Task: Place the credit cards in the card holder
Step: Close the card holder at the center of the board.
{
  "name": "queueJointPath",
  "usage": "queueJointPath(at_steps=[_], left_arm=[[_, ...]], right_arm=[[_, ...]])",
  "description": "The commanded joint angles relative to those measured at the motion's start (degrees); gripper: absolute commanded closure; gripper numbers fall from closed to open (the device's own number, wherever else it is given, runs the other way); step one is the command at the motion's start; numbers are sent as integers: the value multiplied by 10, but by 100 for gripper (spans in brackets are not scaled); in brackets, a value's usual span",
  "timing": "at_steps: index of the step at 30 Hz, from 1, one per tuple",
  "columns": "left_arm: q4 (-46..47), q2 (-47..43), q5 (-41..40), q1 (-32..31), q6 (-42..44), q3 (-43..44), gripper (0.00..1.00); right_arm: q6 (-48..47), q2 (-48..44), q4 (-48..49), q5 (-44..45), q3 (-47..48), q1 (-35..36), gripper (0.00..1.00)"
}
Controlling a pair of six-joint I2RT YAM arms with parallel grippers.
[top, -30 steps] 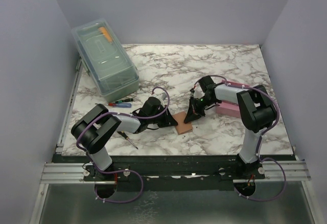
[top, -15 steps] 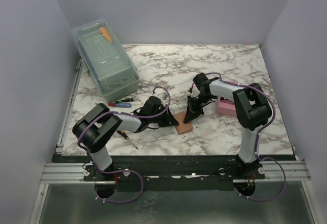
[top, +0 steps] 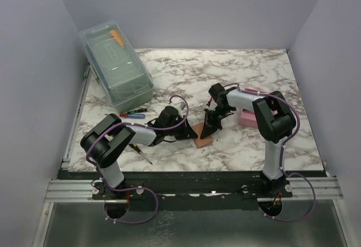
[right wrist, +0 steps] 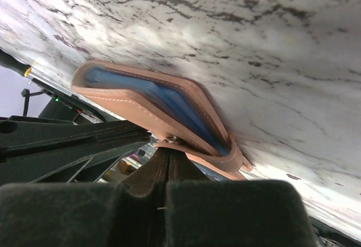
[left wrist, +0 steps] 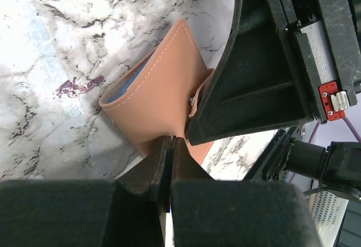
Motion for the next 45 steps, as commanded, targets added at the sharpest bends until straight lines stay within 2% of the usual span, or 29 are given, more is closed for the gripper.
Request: queueJointPath(at_steps=[1, 5, 7, 9, 16, 21, 31, 33, 40, 45], left_arm=[[-22, 7, 7, -14, 10, -9, 100], [-22, 8, 8, -14, 11, -9, 100], [-22, 7, 9, -14, 11, -10, 100], [-22, 0, 7, -14, 11, -14, 100], [-26, -18, 12, -14, 11, -13, 100], [-33, -27, 11, -13, 11, -13, 100], [-48, -43, 6, -13, 12, -12, 100], [-48, -43, 6, -13, 12, -12, 100], [-48, -40, 6, -13, 12, -13, 100], [-48, -41, 5, -13, 14, -14, 100]], right_arm=[[-35, 73, 150, 132, -20, -3, 100], [-83, 78, 158, 22, -11, -18, 99], [-107, 59, 176, -45, -23, -24, 89], [-119, 25, 171, -56, -32, -23, 78], [-107, -99, 90, 37, -43, 3, 64], [-91, -161, 47, 118, -43, 16, 60], [-62, -153, 38, 240, -9, 68, 56], [-52, -145, 29, 276, 0, 83, 56], [-35, -114, -17, 356, 38, 120, 71], [-31, -102, -44, 402, 54, 132, 70]])
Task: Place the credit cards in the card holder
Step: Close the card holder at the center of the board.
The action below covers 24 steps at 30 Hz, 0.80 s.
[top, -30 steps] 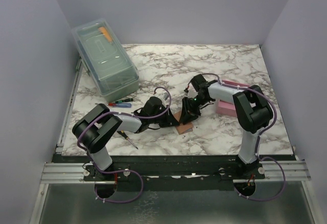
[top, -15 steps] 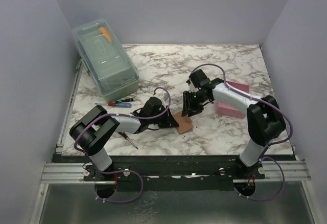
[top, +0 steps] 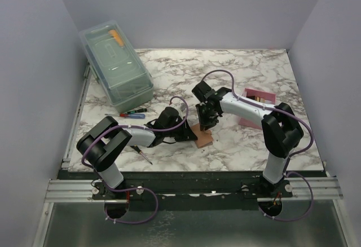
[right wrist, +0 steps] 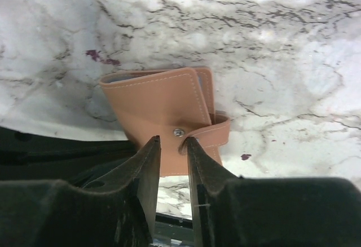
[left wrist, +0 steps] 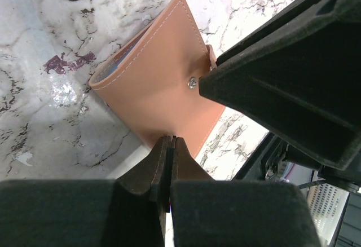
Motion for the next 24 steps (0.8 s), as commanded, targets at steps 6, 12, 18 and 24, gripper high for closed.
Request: queueJointPath(at_steps=[6, 12, 18, 24], left_arm=[[-13, -9, 6, -4, 11, -9, 100], [-13, -10, 6, -5, 11, -10, 100], [-12, -9, 7, -5, 11, -10, 100], [-12, -4, 10, -5, 12, -7, 100]], right_arm=[[15, 21, -54, 83, 27, 17, 67], [16, 21, -61, 86, 34, 21, 79], [21, 7, -61, 75, 30, 22, 96], [33, 6, -52, 71, 21, 21, 100]])
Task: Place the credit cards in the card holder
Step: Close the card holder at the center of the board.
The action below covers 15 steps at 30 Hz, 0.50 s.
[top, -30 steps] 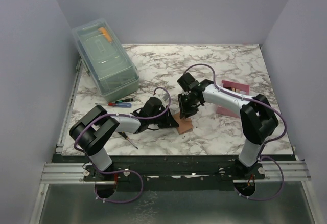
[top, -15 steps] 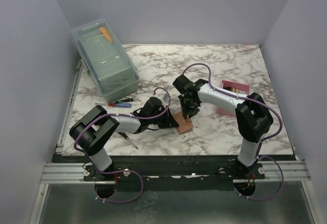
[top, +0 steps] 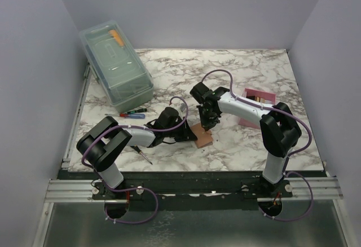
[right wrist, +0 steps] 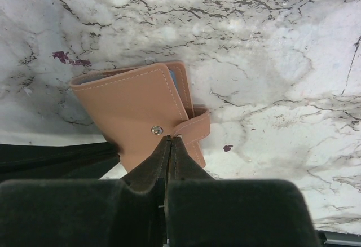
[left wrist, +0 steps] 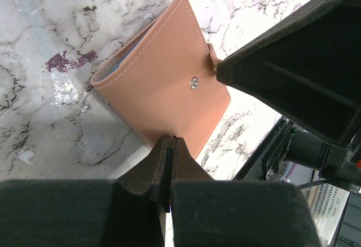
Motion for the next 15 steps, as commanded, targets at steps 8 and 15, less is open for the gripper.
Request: queueJointPath(at_steps=[8, 15], left_arm=[[-11, -2, 11, -4, 13, -5, 100], [-11, 3, 12, -5, 13, -3, 100]], right_arm=[[35, -17, 60, -35, -23, 2, 100], [37, -5, 78, -45, -24, 3, 100]])
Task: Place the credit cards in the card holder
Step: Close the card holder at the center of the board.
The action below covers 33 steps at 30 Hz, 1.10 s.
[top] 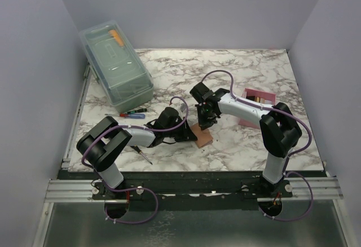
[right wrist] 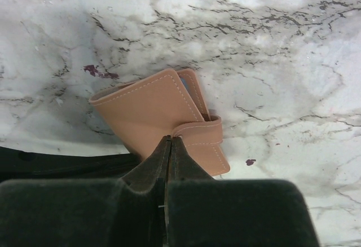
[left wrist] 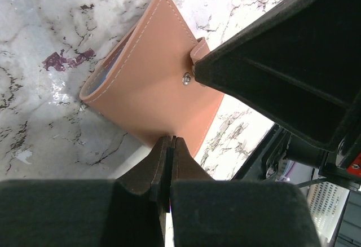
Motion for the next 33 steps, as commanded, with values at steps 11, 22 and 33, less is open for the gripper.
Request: queueJointPath(at_steps=[11, 22, 33], left_arm=[[-9, 13, -6, -5, 13, -1, 100], [-9, 12, -6, -4, 11, -3, 100], [-8, 12, -6, -4, 11, -4, 100]], right_arm=[[-12, -13, 22, -47, -36, 3, 100], [-15, -8, 44, -44, -36, -2, 100], [-28, 20, 43, -75, -21, -3, 100]])
